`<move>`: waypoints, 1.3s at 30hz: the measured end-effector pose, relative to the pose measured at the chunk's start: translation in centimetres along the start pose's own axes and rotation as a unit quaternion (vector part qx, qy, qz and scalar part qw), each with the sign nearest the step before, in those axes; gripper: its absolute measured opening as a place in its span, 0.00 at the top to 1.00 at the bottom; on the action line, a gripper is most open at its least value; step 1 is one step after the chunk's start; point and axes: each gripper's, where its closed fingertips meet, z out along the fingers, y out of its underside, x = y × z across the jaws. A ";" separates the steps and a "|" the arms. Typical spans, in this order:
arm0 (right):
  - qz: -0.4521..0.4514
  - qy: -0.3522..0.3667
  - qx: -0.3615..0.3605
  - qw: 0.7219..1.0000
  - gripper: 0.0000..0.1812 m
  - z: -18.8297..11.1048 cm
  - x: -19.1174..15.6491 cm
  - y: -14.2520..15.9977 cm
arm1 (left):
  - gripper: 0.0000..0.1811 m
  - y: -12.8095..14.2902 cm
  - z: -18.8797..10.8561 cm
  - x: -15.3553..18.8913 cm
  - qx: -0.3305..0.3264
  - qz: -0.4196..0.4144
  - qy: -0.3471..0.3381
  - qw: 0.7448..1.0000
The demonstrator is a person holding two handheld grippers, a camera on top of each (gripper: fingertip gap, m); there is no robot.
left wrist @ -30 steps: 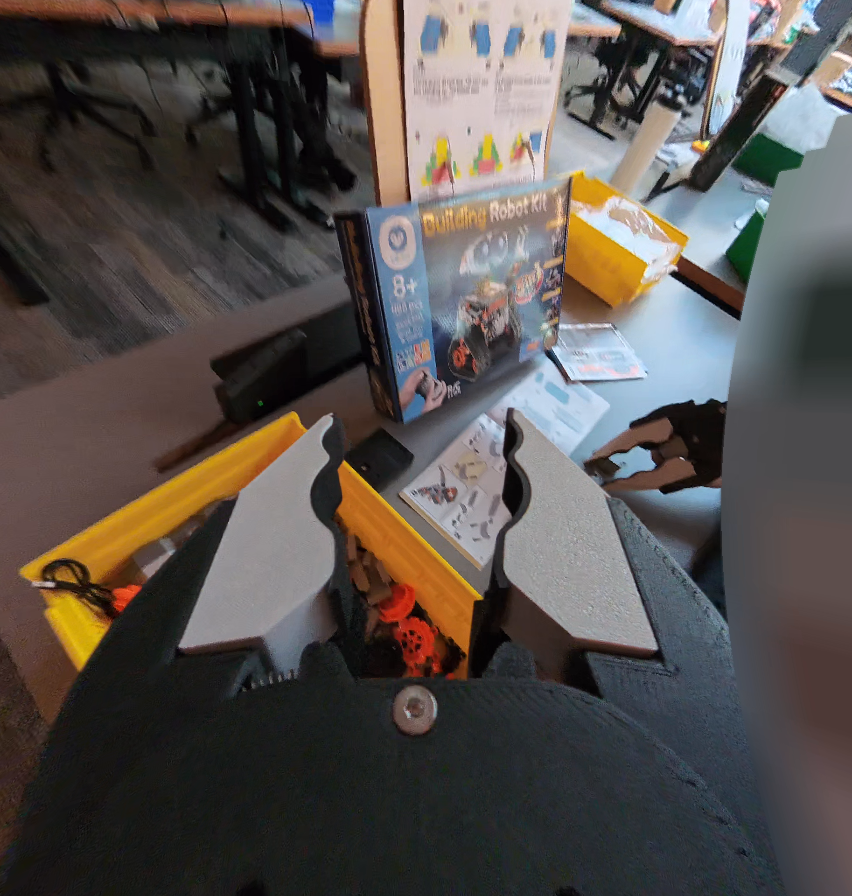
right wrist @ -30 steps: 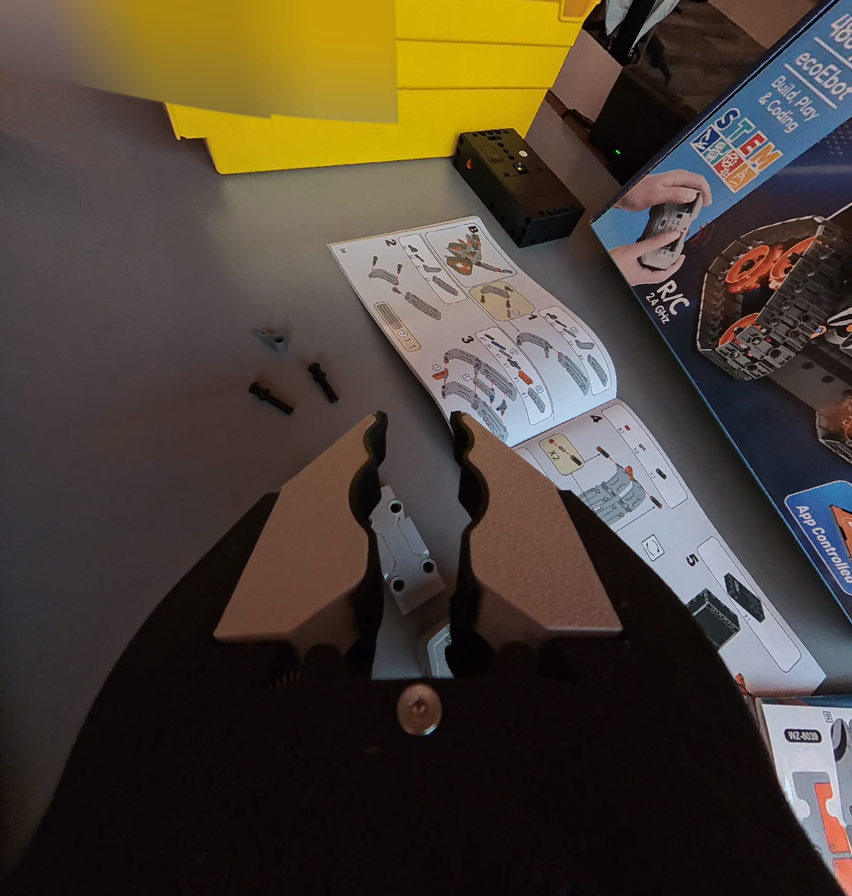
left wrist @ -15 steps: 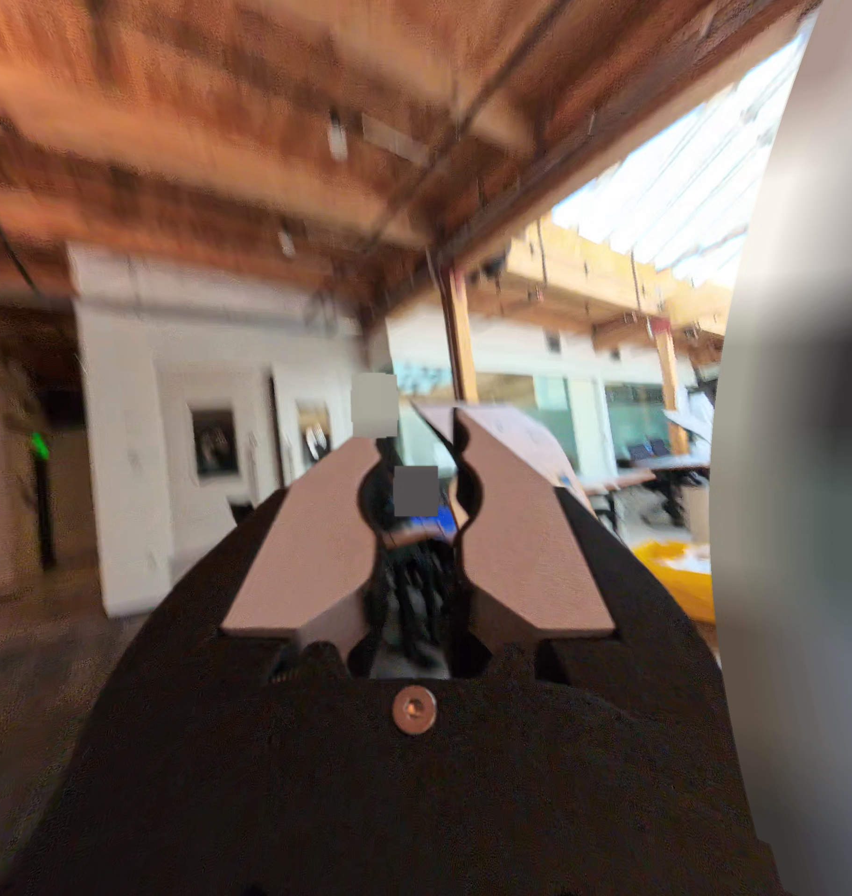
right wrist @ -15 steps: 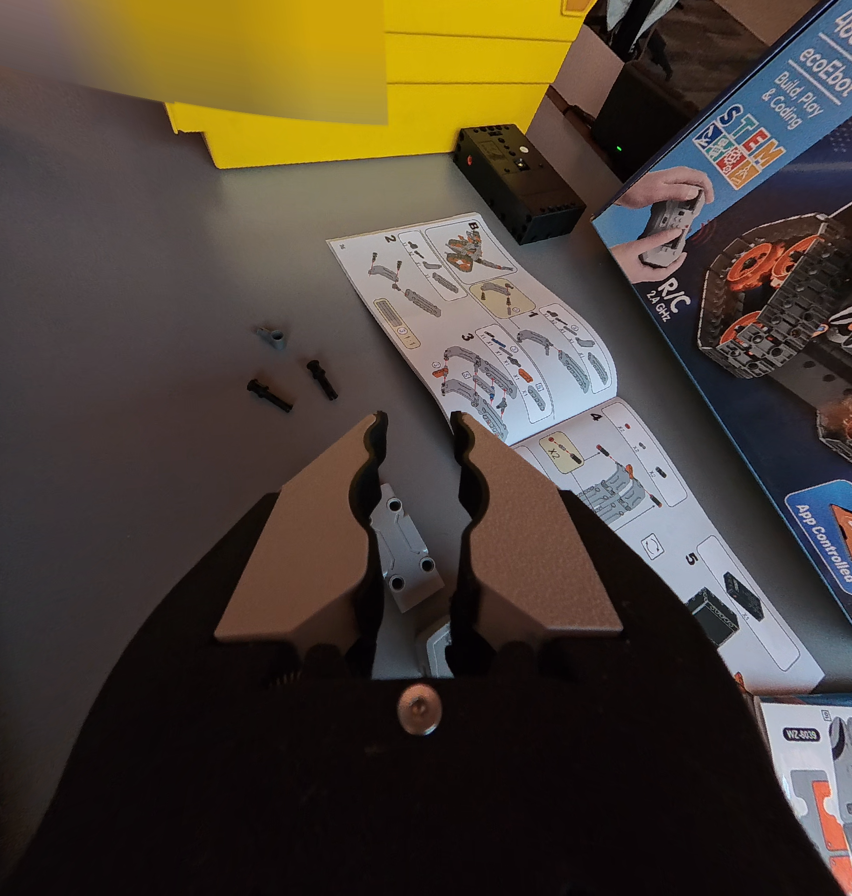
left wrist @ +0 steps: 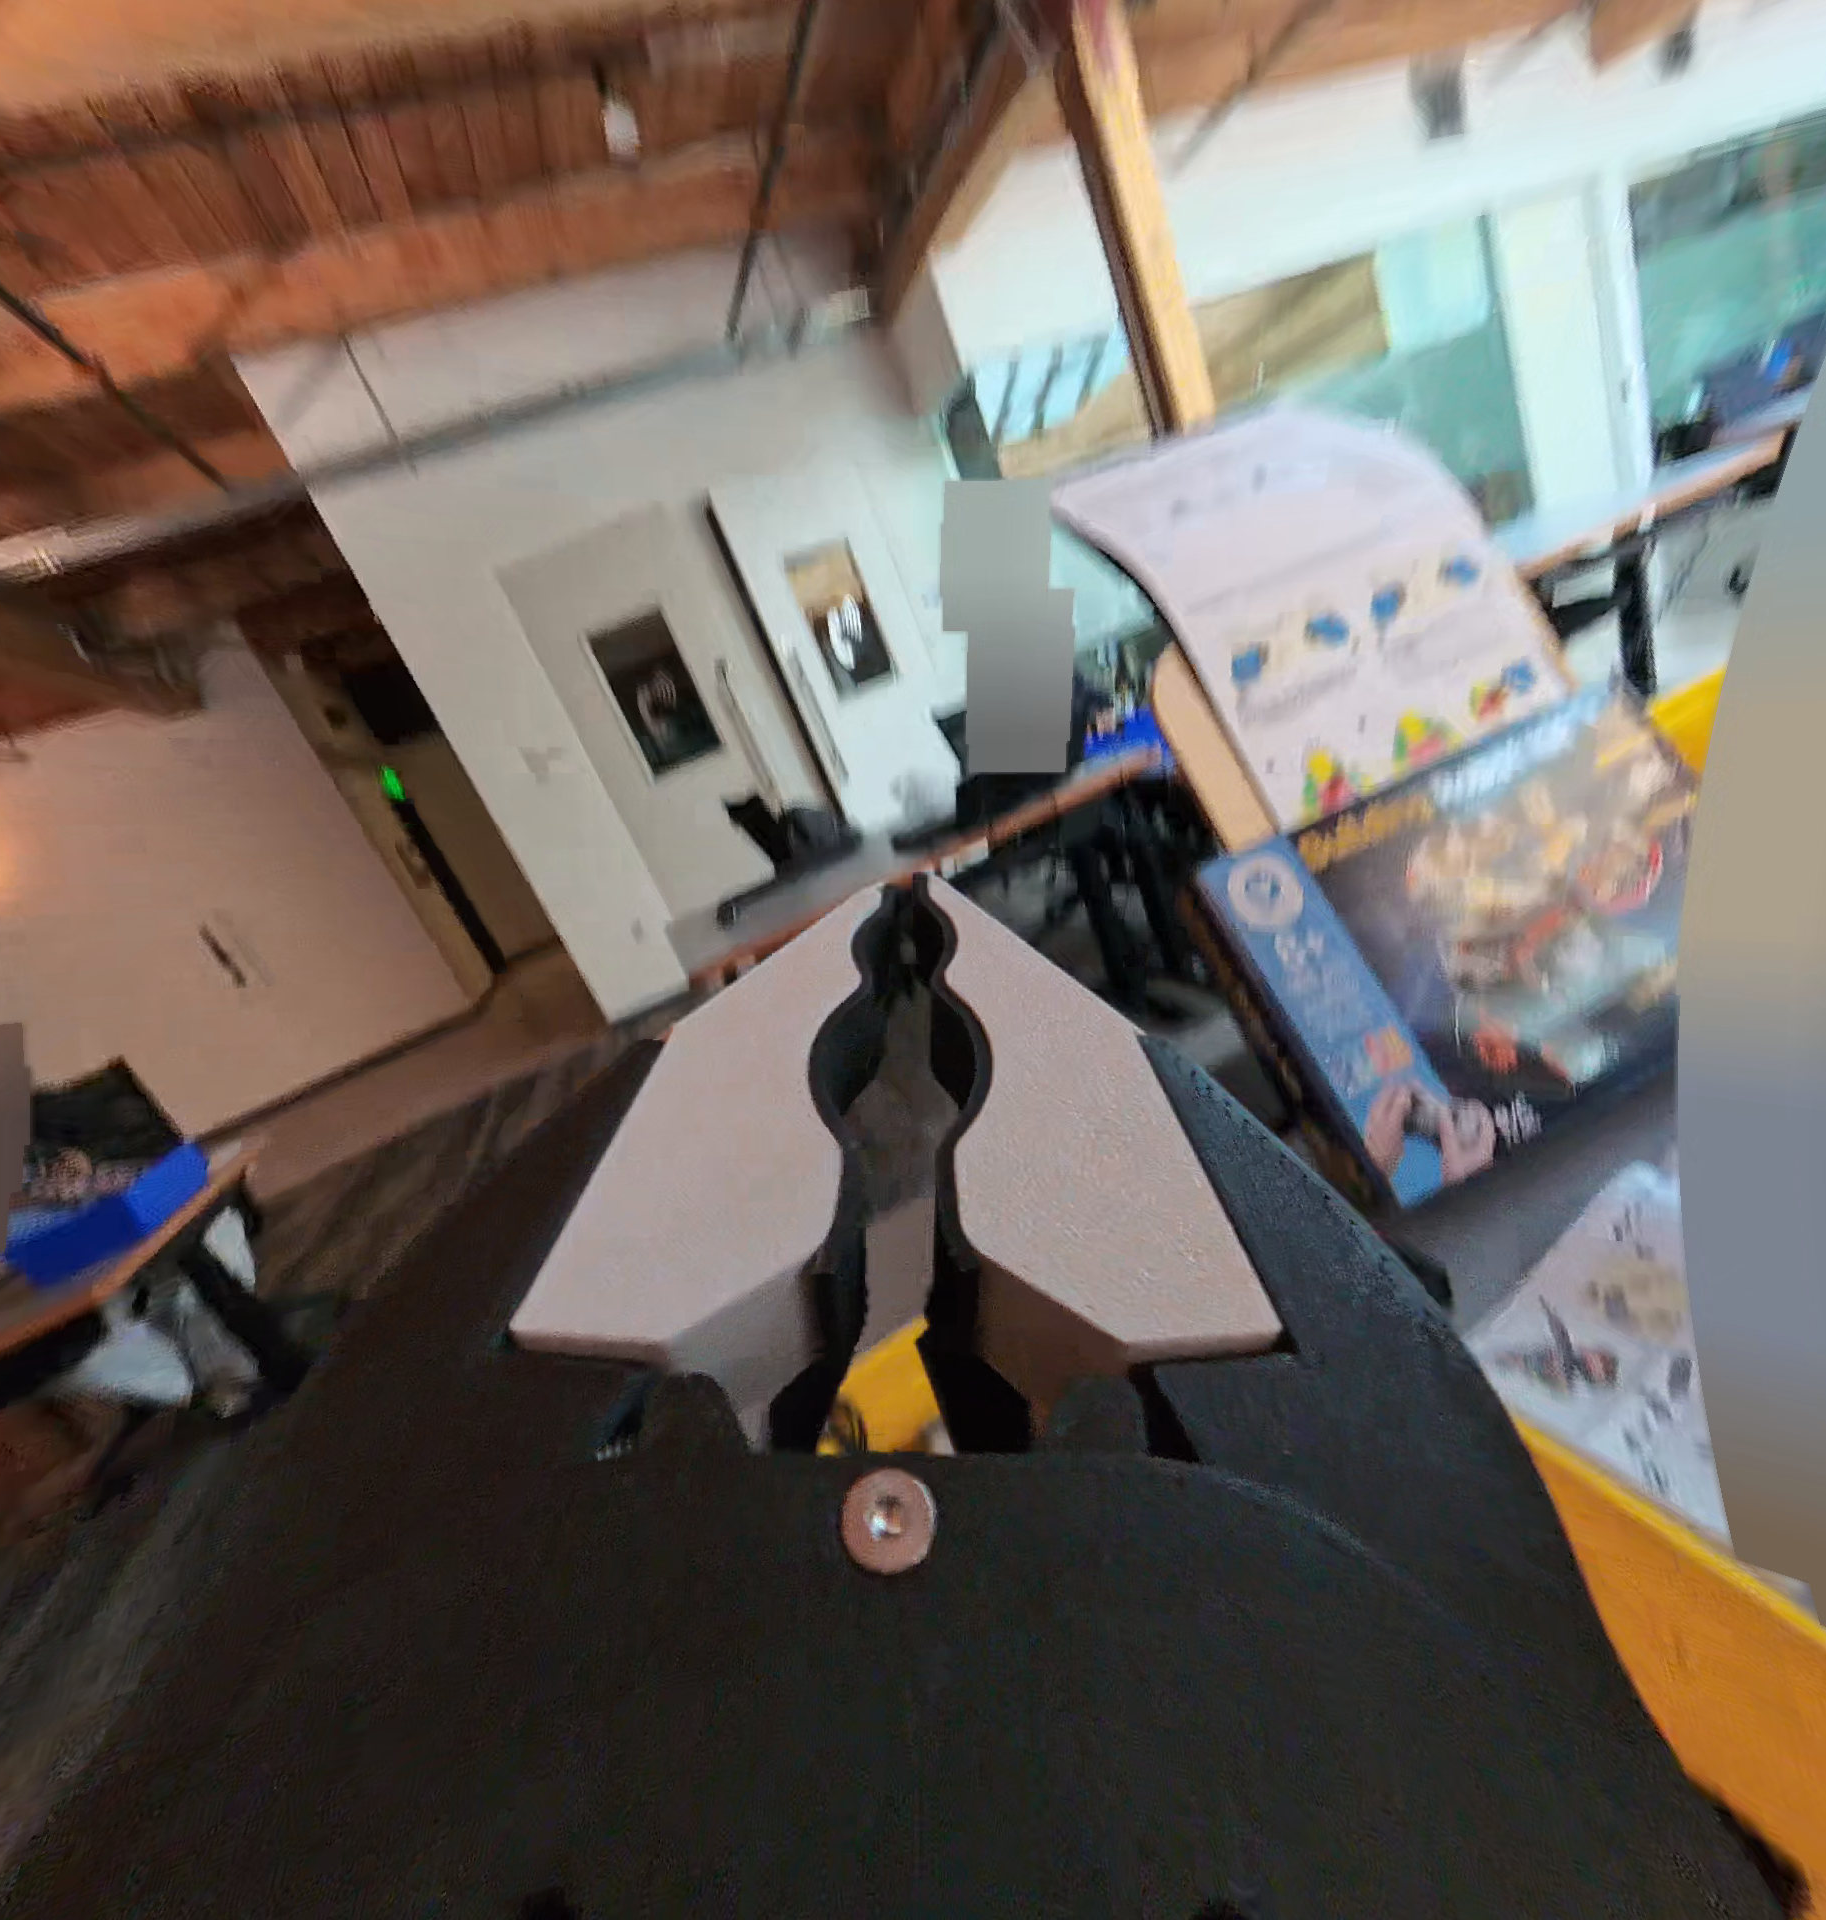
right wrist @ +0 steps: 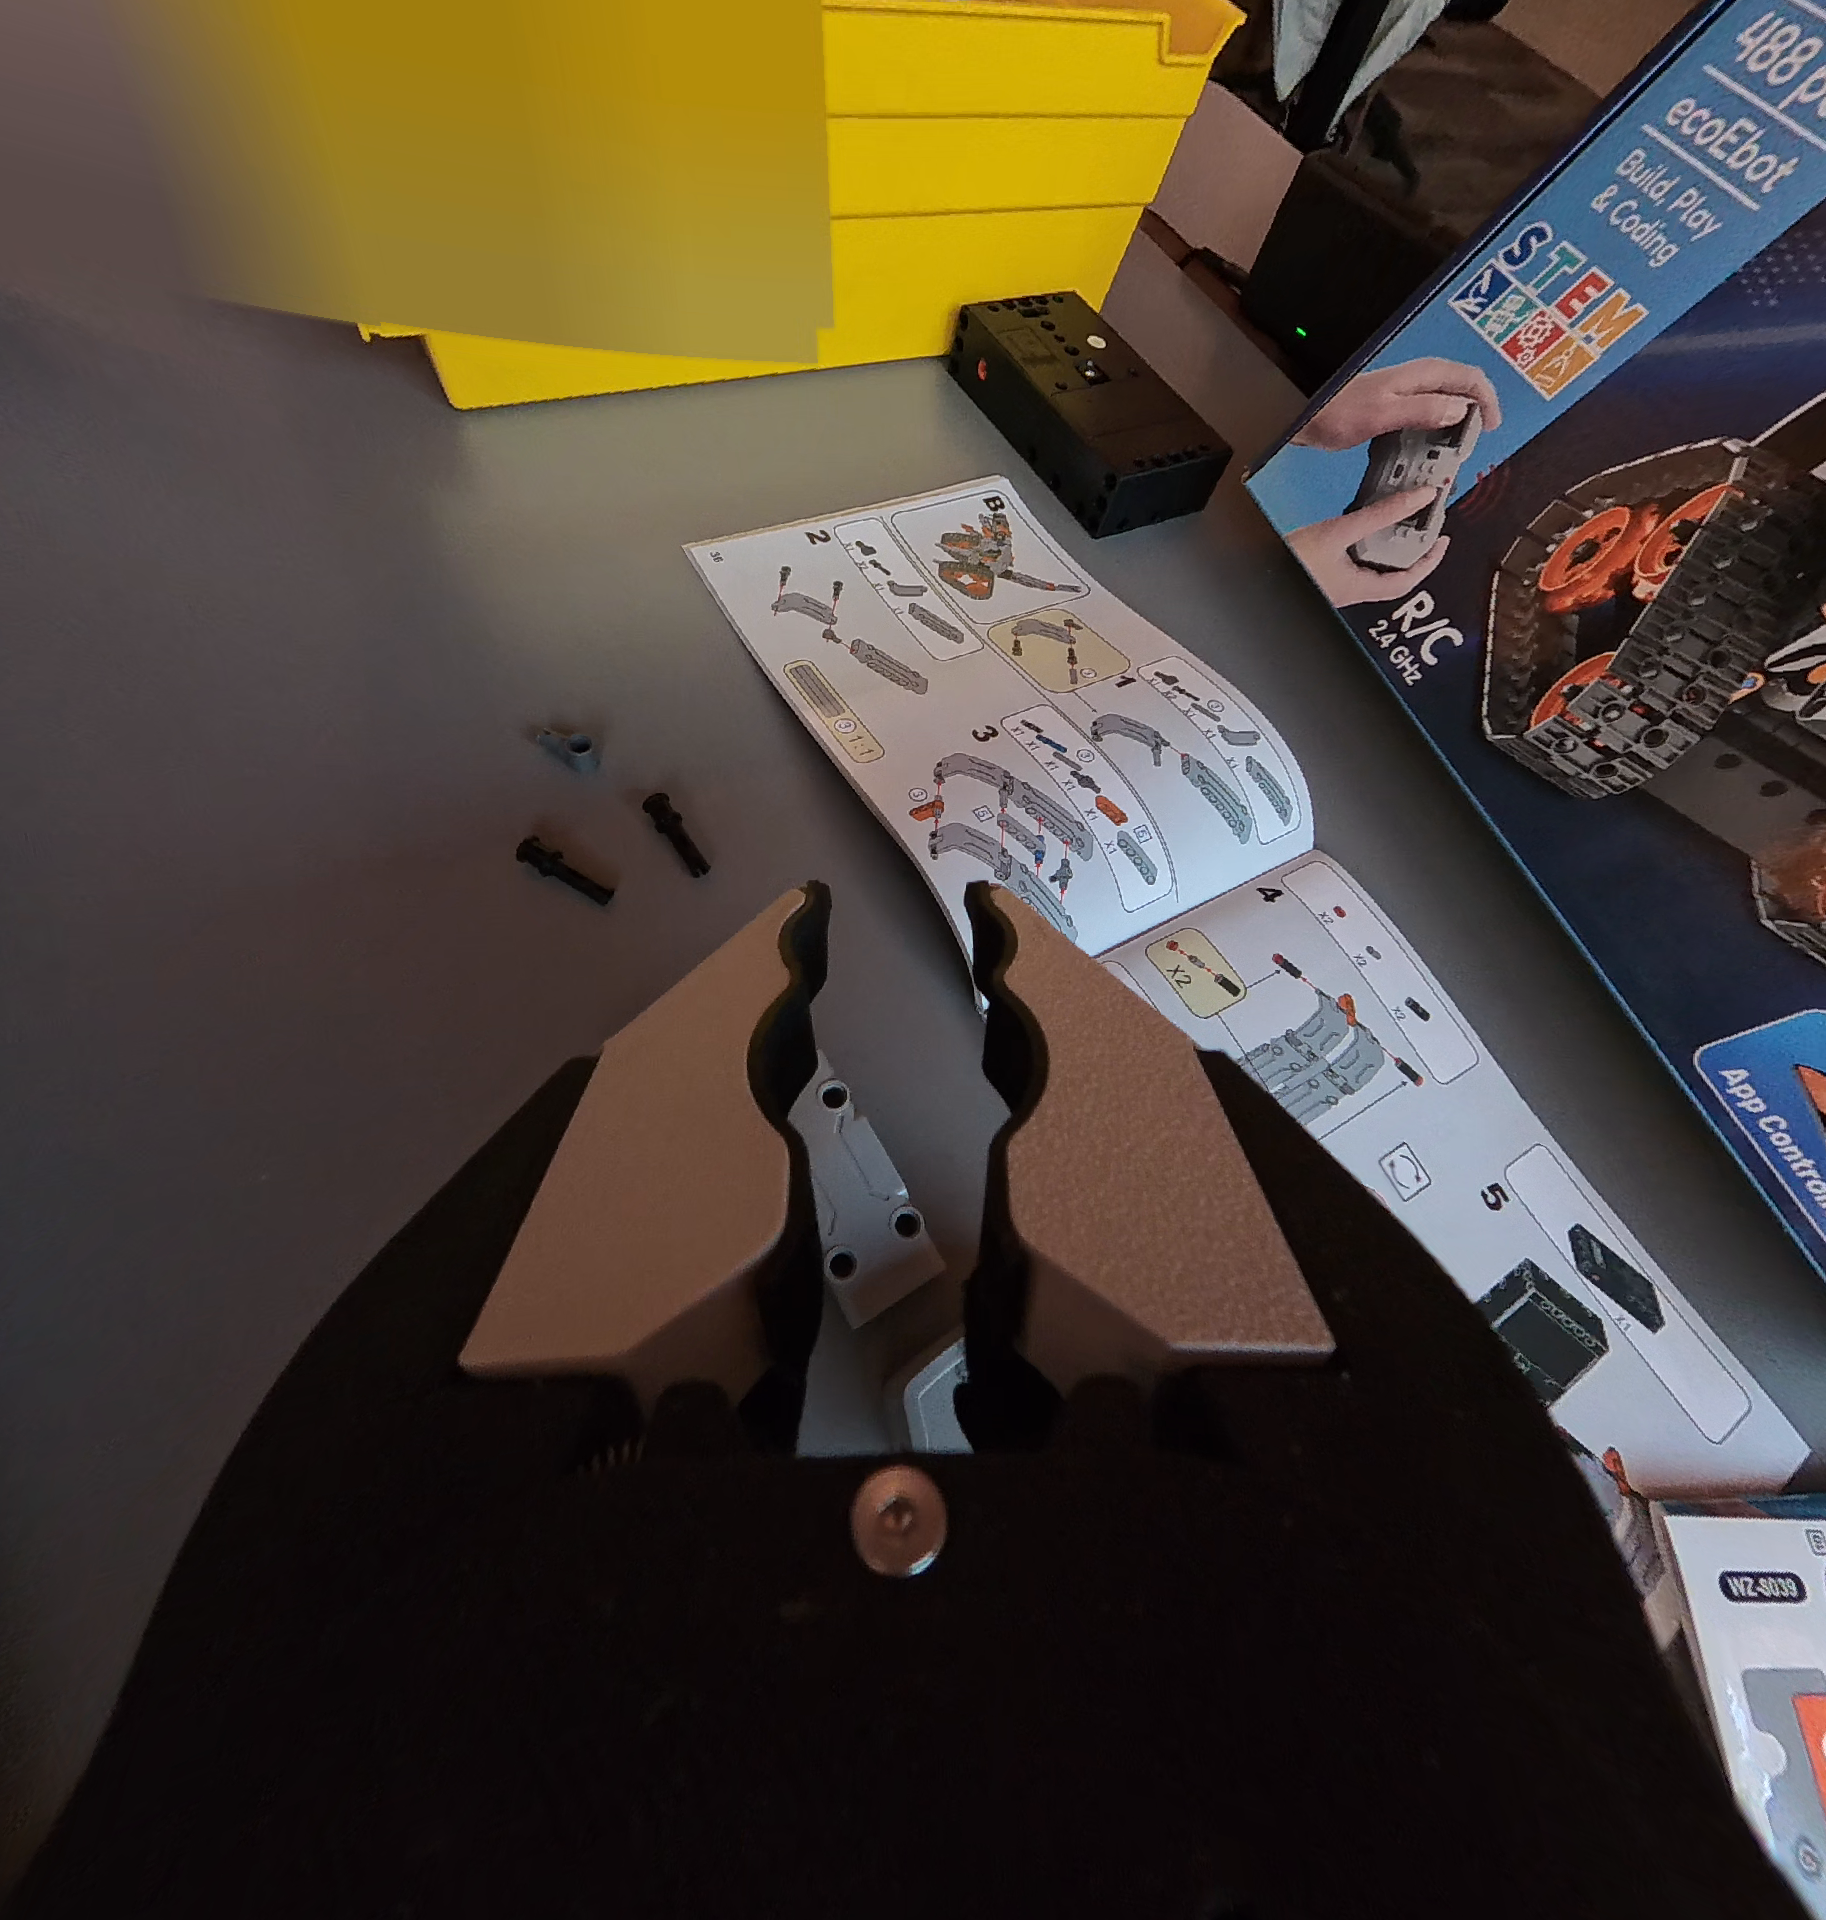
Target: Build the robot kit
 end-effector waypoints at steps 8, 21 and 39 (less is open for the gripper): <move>0.010 -0.010 0.016 1.000 0.85 0.1 -0.1 -0.3 | 0.88 15.2 0.6 0.9 -0.380 -0.021 0.056 0.923; 0.030 -0.073 0.137 0.987 0.70 1.3 -3.5 -6.5 | 0.87 18.8 -3.2 1.7 -0.501 -0.165 0.069 0.847; -0.295 -0.296 0.038 0.908 0.60 19.7 -11.9 -24.8 | 0.92 14.5 -3.8 -5.0 -0.385 -0.212 -0.095 0.893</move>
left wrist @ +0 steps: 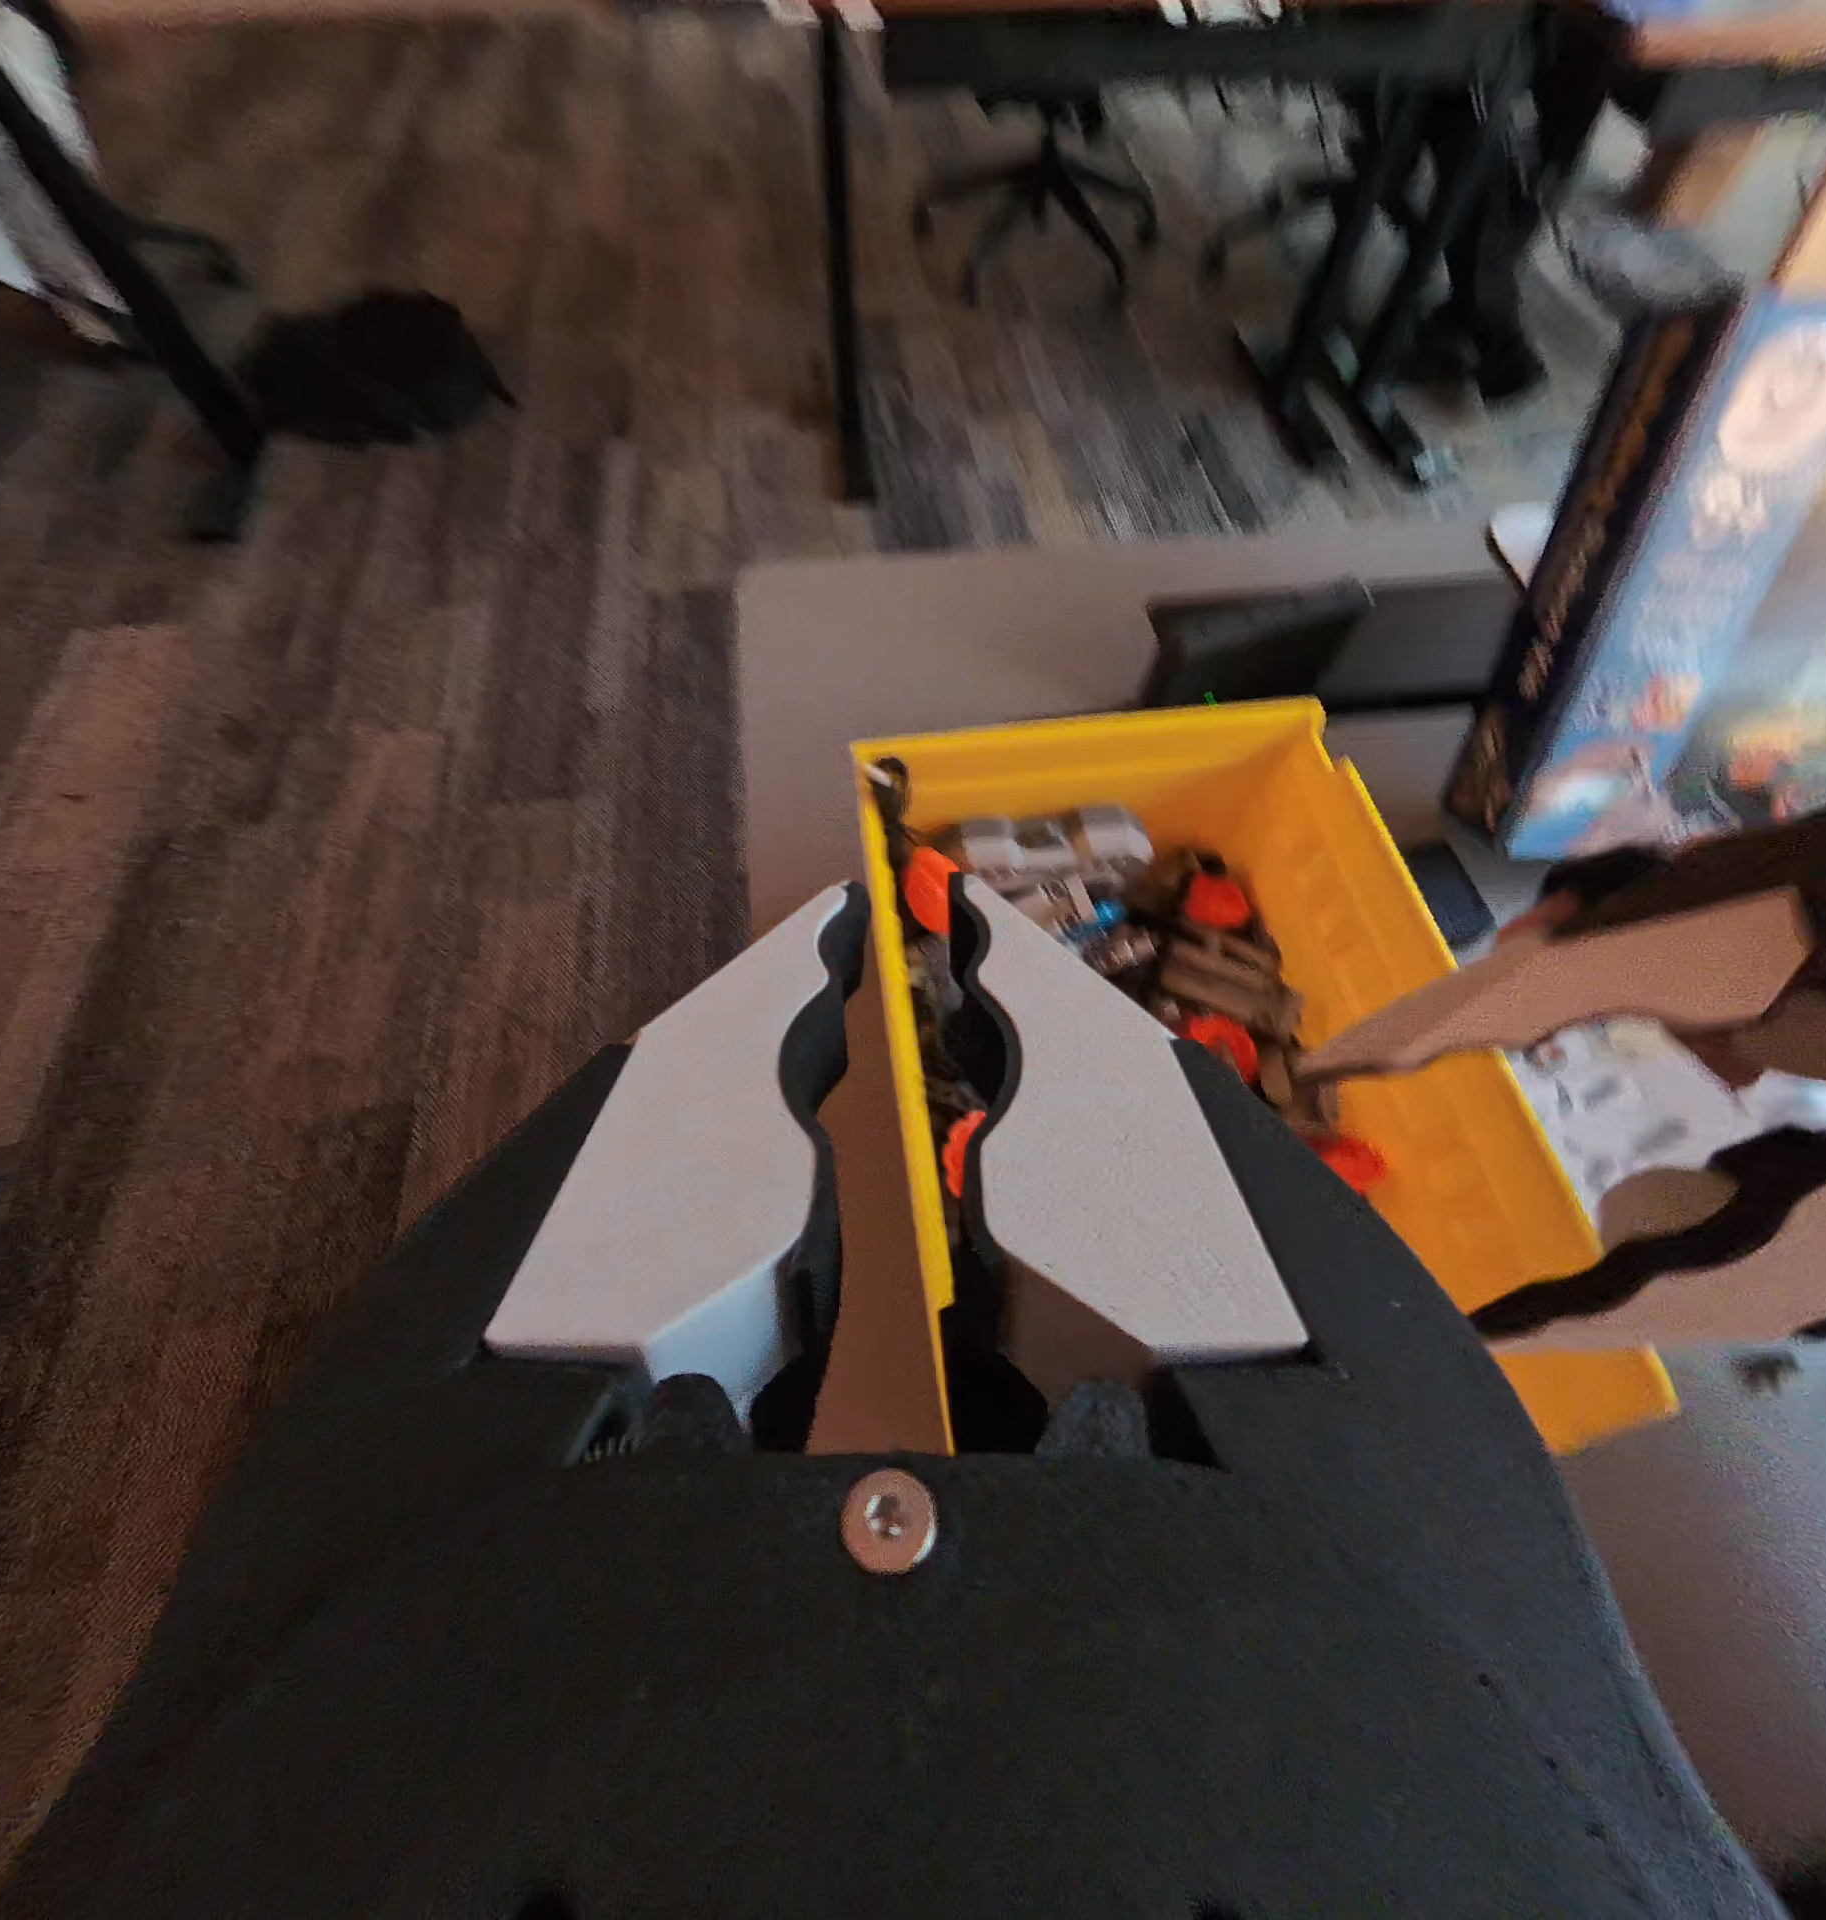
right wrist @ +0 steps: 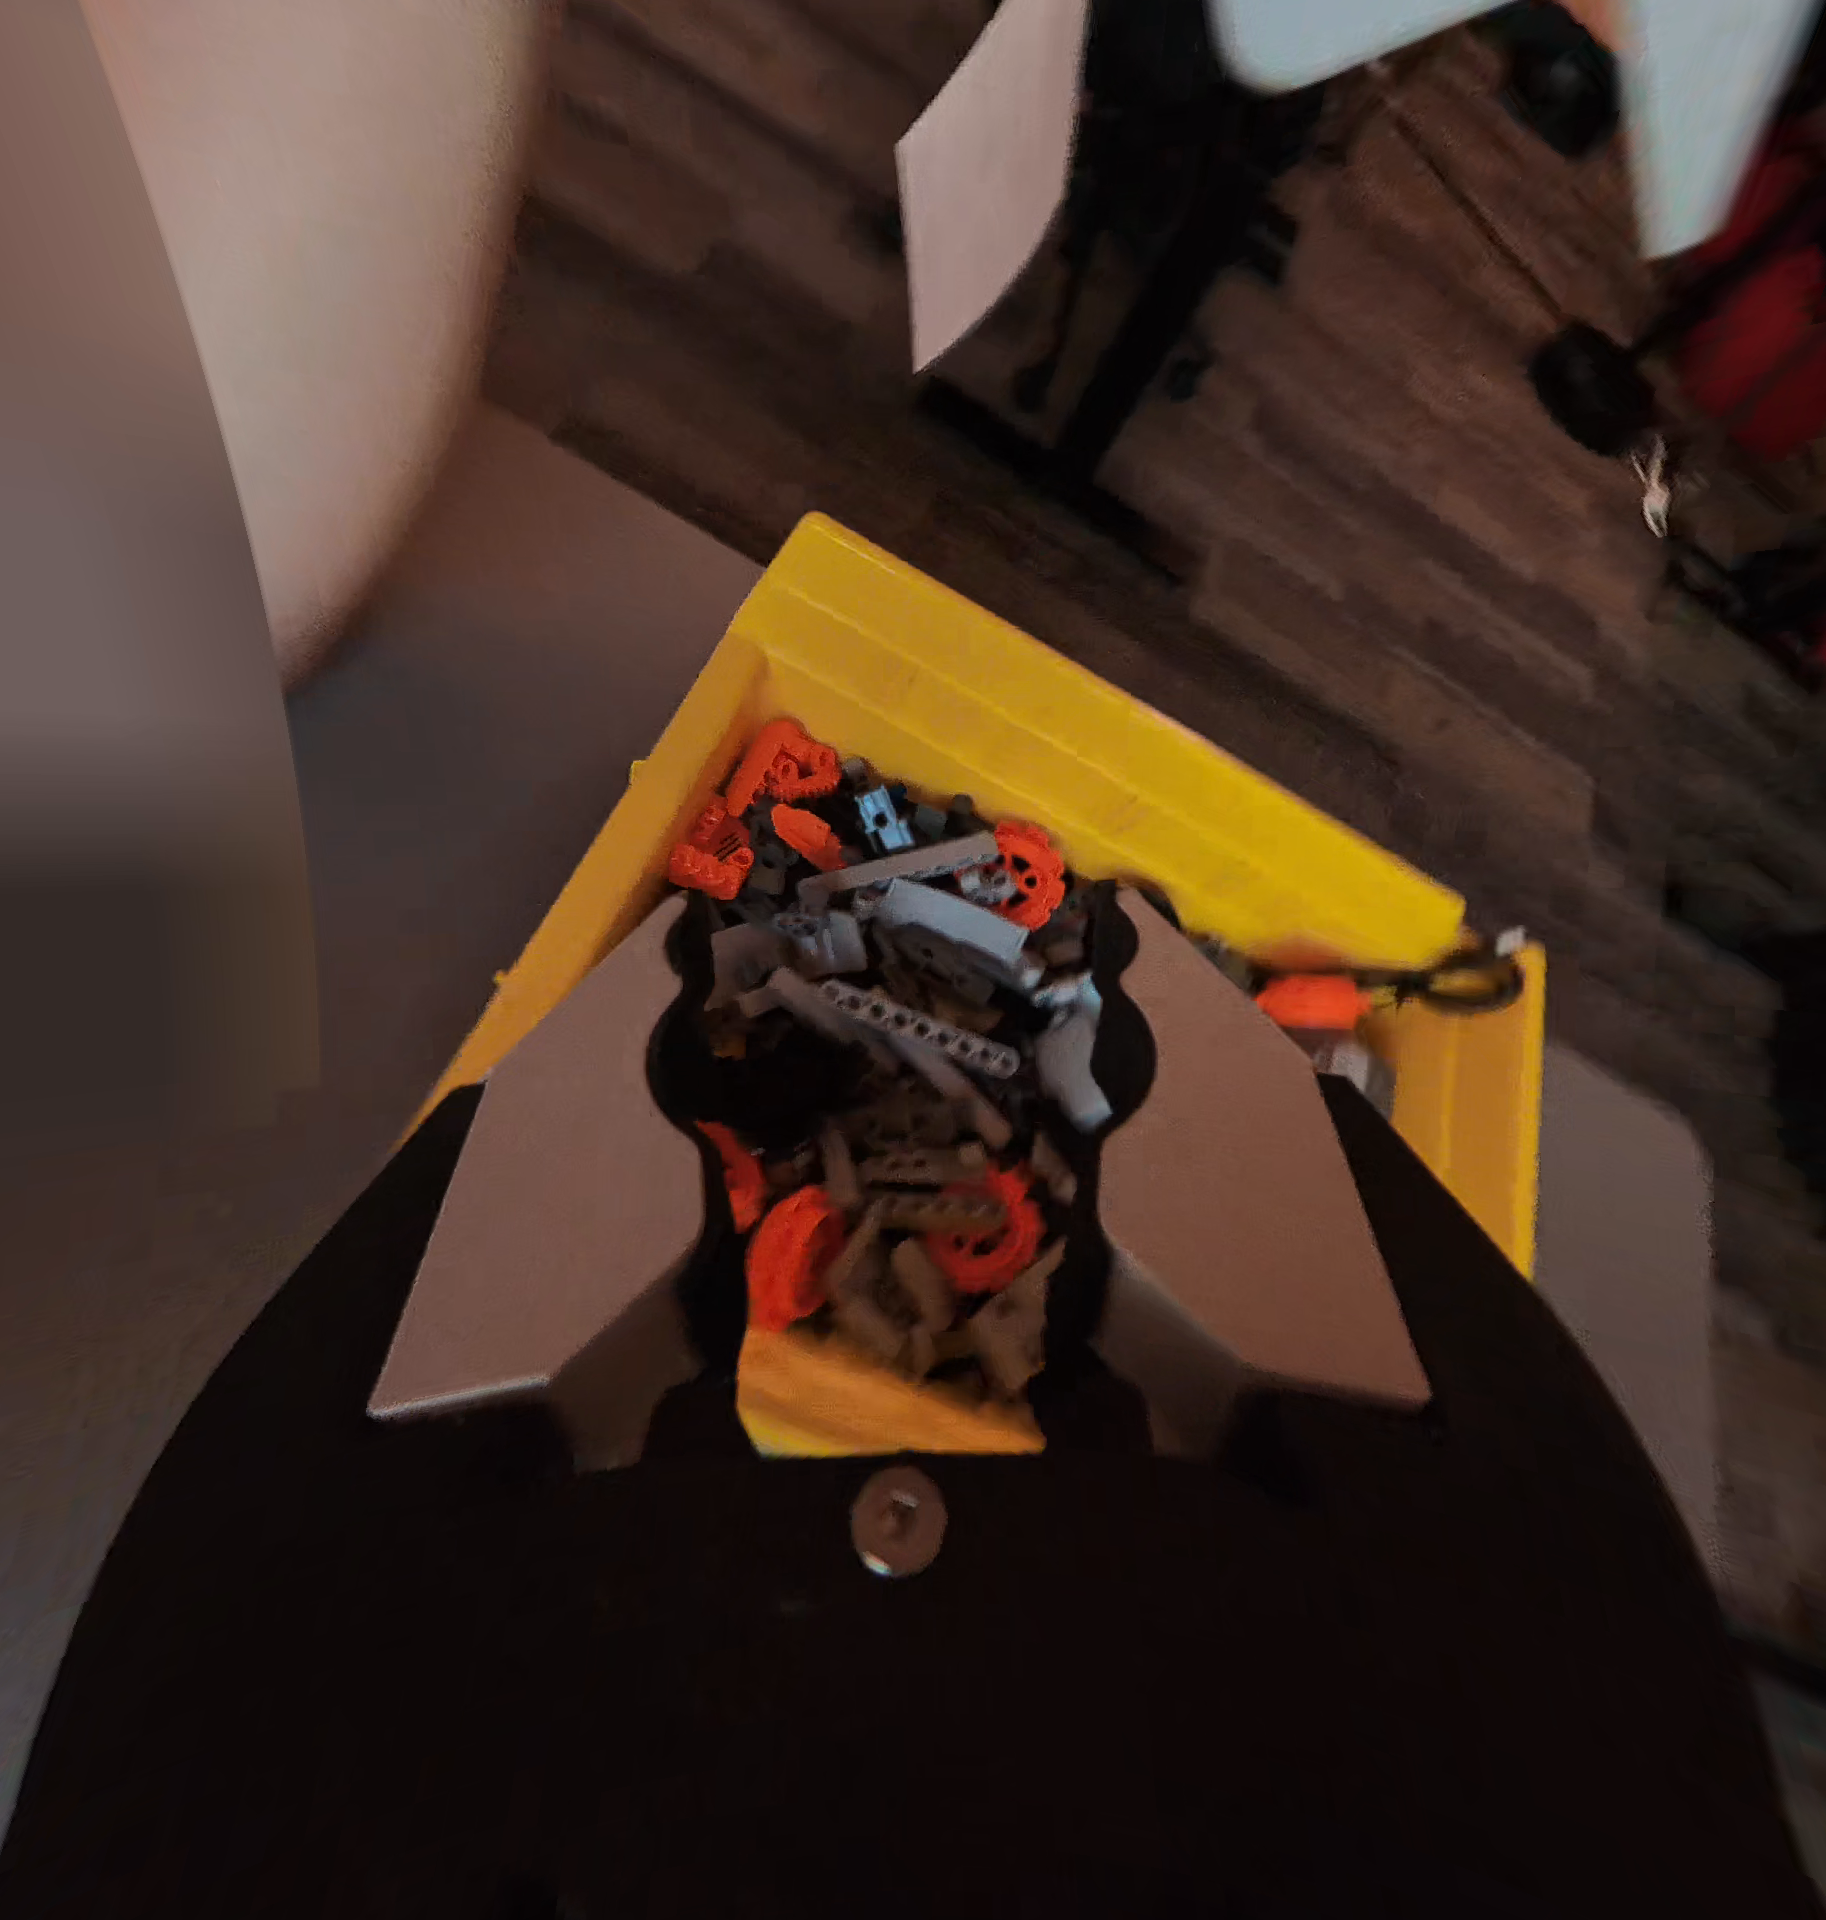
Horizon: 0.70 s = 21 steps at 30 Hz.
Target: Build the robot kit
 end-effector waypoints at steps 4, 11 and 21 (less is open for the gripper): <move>-0.102 -0.103 -0.031 0.989 0.64 4.6 -0.9 -0.5 | 0.93 -2.0 -3.1 -3.8 0.085 -0.038 -0.083 0.992; -0.096 -0.208 -0.099 0.968 0.66 10.9 -4.1 2.0 | 0.94 -2.2 -3.0 -3.0 0.091 -0.033 -0.058 0.994; -0.095 -0.183 -0.200 0.958 0.72 11.8 -3.9 5.6 | 0.95 -2.1 -3.4 -3.0 0.084 -0.019 -0.076 0.993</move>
